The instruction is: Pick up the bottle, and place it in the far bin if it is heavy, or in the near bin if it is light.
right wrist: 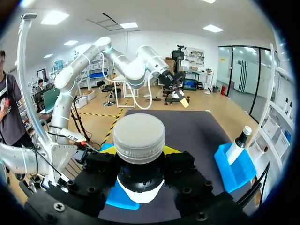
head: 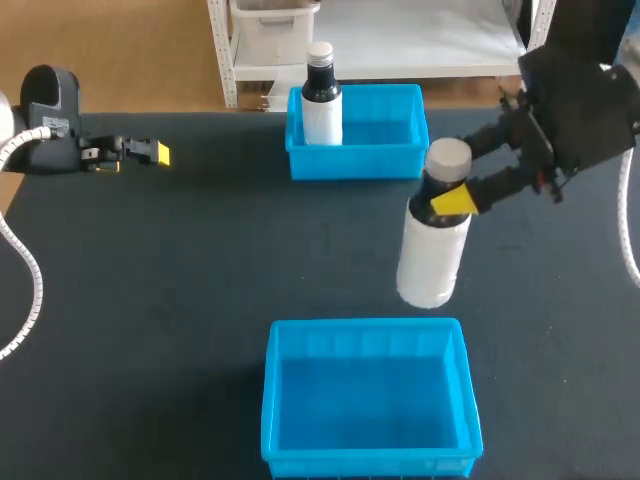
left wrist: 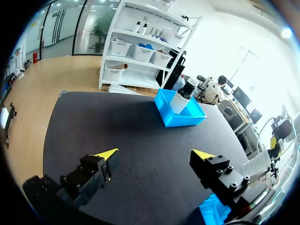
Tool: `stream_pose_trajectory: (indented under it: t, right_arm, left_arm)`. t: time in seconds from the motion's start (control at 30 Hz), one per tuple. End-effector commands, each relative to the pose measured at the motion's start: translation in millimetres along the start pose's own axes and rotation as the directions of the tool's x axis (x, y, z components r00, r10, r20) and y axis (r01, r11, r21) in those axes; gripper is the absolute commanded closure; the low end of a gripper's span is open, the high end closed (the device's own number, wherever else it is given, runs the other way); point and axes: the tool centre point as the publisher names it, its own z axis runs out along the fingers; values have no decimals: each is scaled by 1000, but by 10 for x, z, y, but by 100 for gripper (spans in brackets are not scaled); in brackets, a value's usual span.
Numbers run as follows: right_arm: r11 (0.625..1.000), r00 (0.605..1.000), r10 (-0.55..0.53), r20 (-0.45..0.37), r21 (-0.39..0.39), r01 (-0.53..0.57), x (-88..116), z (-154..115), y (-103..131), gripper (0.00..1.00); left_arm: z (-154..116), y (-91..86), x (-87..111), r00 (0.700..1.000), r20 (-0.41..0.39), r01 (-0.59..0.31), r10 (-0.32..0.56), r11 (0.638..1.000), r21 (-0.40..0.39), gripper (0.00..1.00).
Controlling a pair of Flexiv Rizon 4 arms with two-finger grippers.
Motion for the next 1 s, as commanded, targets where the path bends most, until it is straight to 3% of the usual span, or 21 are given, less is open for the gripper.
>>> stream_pose_trajectory:
  t: [0.03,0.43,0.7,1.0]
  right_arm:
    - [999,1000,-8,-9,50,8,-78,156,120,100]
    - [999,1000,-20,-21,-31,20,-251,866,471,100]
    - [996,1000,-20,-14,-89,19,-184,1230,587,100]
    - [993,1000,-3,-5,-114,2,-25,1440,546,100]
  left_arm:
    - [0,0,0,1000,0,0,0,1000,0,0]
    - [0,0,0,1000,0,0,0,1000,0,0]
    - [0,0,0,1000,0,0,0,1000,0,0]
    - [0,0,0,1000,0,0,0,1000,0,0]
